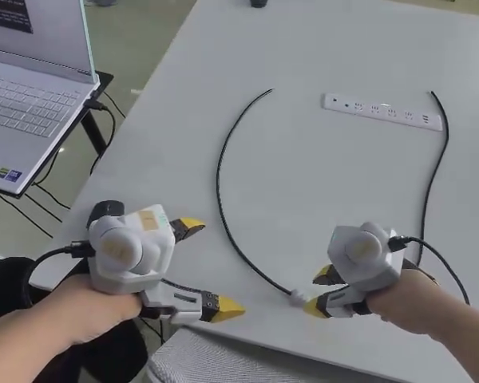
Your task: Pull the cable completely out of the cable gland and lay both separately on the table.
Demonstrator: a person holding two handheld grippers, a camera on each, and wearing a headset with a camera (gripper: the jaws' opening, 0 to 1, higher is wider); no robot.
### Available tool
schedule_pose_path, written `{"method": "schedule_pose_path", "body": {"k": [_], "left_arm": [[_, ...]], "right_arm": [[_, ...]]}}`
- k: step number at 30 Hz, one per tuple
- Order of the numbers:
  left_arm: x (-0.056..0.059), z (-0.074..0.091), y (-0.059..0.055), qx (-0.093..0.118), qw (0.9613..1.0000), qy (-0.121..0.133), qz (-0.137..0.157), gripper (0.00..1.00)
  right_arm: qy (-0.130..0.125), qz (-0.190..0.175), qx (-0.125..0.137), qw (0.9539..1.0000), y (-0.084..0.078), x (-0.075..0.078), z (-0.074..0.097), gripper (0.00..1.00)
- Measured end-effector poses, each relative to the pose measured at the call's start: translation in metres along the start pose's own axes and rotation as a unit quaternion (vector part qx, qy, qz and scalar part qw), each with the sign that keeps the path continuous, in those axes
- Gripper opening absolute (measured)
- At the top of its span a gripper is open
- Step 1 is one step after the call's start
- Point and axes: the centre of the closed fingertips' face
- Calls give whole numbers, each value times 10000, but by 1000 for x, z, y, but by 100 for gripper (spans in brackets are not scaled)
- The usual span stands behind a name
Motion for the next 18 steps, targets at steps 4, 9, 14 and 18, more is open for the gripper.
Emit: {"method": "schedule_pose_path", "body": {"k": [4, 9, 14, 18], "left_arm": [[-1, 3, -3, -27, 10000, 14, 15, 87], [-1, 4, -4, -31, 10000, 24, 25, 87], [0, 4, -2, -9, 10000, 22, 35, 87], [1, 4, -1, -4, 10000, 0, 20, 87]], "right_arm": [[21, -26, -50, 10000, -2, 1, -4, 26], [56, 6, -78, 10000, -3, -2, -7, 24], [31, 62, -136, 9999, -4, -2, -10, 23], [18, 72, -119, 9999, -3, -3, -12, 21]]}}
Point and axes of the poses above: the centre of the closed fingertips' face, and the gripper's own axes: z roughly backward along the fingers, x roughly to its right, y roughly out of its top, and after that the axes turned 1 degree about -x, right-handed
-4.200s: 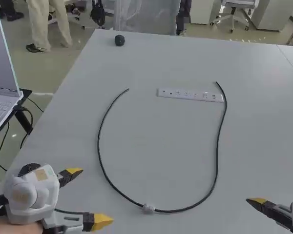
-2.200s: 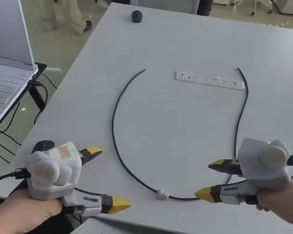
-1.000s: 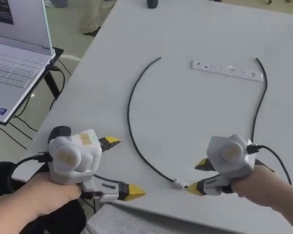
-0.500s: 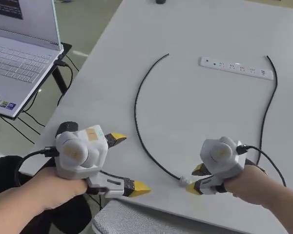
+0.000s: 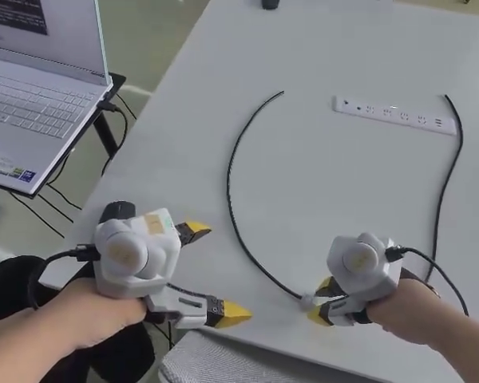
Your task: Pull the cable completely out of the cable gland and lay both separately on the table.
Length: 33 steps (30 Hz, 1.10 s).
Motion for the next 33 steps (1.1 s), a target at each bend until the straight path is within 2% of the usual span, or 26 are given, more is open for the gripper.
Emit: {"method": "schedule_pose_path", "body": {"k": [5, 15, 20, 28, 33], "left_arm": [[1, 1, -2, -12, 10000, -15, 0, 86], [2, 1, -7, -43, 10000, -26, 34, 86], [3, 0, -6, -44, 10000, -51, 27, 86], [3, -3, -8, -90, 9999, -84, 3, 86], [4, -4, -6, -84, 9999, -96, -9, 86]], "right_arm": [[-56, 35, 2, 10000, 0, 0, 1, 18], [-302, 490, -127, 9983, 0, 5, -2, 10], [-342, 335, -125, 9988, 1, 6, -1, 9], [-262, 237, -79, 9993, 0, 7, 3, 8], [-210, 149, -2, 9997, 2, 5, 8, 8]]}}
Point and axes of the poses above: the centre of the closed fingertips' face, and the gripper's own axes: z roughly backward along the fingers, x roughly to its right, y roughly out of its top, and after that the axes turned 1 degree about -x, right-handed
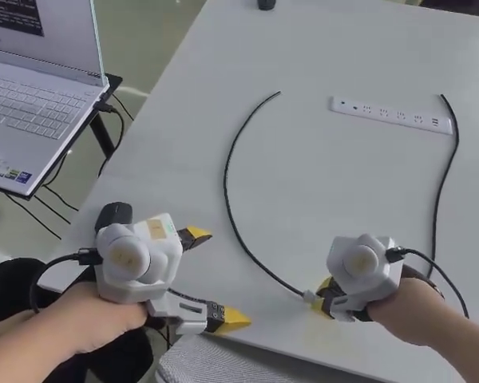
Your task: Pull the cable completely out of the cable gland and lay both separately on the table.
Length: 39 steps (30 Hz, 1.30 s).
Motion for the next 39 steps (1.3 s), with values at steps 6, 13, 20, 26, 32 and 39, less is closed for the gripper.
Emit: {"method": "schedule_pose_path", "body": {"k": [6, 13, 20, 26, 32, 39], "left_arm": [[3, -3, 3, -6, 10000, -47, -30, 86], [9, -11, 9, -29, 9999, -137, -92, 85], [15, -22, 18, 3, 9996, -212, -161, 85], [25, -35, 29, 7, 9993, -310, -226, 84], [32, -44, 37, -5, 9989, -376, -297, 84], [43, -54, 48, 32, 9982, -469, -361, 84]], "right_arm": [[83, -44, 68, 9999, 4, -4, 9, 8], [119, 31, 107, 9999, 5, -11, 25, 8], [69, 140, 172, 9997, 4, -14, 43, 8], [0, 228, 286, 9993, 2, -11, 61, 8], [-89, 357, 357, 9987, 0, -10, 78, 8], [-175, 556, 441, 9973, -1, -14, 95, 8]]}}
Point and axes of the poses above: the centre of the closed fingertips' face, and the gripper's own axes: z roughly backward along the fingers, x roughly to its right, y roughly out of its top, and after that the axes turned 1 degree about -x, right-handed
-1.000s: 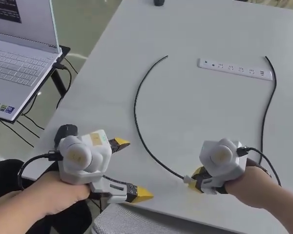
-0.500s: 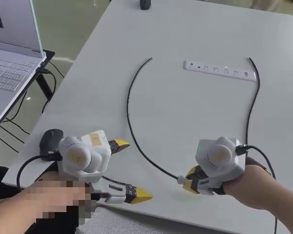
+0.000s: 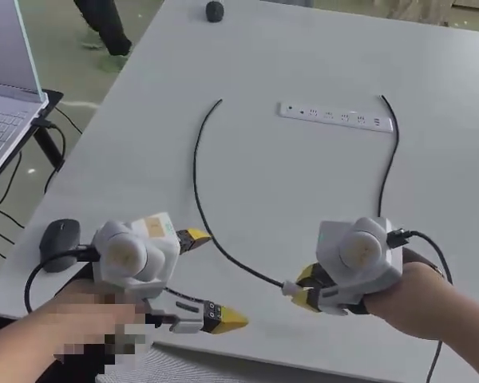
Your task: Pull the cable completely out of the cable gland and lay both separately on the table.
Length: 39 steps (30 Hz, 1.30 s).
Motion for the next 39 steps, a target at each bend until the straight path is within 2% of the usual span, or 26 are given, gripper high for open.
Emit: {"method": "schedule_pose_path", "body": {"k": [4, 11, 19, 28, 34, 39], "left_arm": [[6, -5, 7, 38, 10000, -69, -21, 83], [13, -12, 12, 60, 9999, -151, -59, 82], [26, -22, 19, 69, 9993, -330, -174, 78], [41, -32, 21, 69, 9981, -582, -212, 73], [47, -35, 26, 146, 9972, -698, -221, 69], [45, -37, 32, 299, 9965, -780, -62, 64]], "right_arm": [[-28, 110, 41, 9999, 1, -2, 8, 8], [-103, 269, 110, 9995, 3, -5, 18, 7], [-145, 502, 203, 9984, 8, -15, 27, 7], [-278, 839, 304, 9956, 15, -22, 36, 7], [-377, 994, 484, 9931, 23, -25, 41, 7], [-407, 1086, 530, 9918, 25, -25, 42, 7]]}}
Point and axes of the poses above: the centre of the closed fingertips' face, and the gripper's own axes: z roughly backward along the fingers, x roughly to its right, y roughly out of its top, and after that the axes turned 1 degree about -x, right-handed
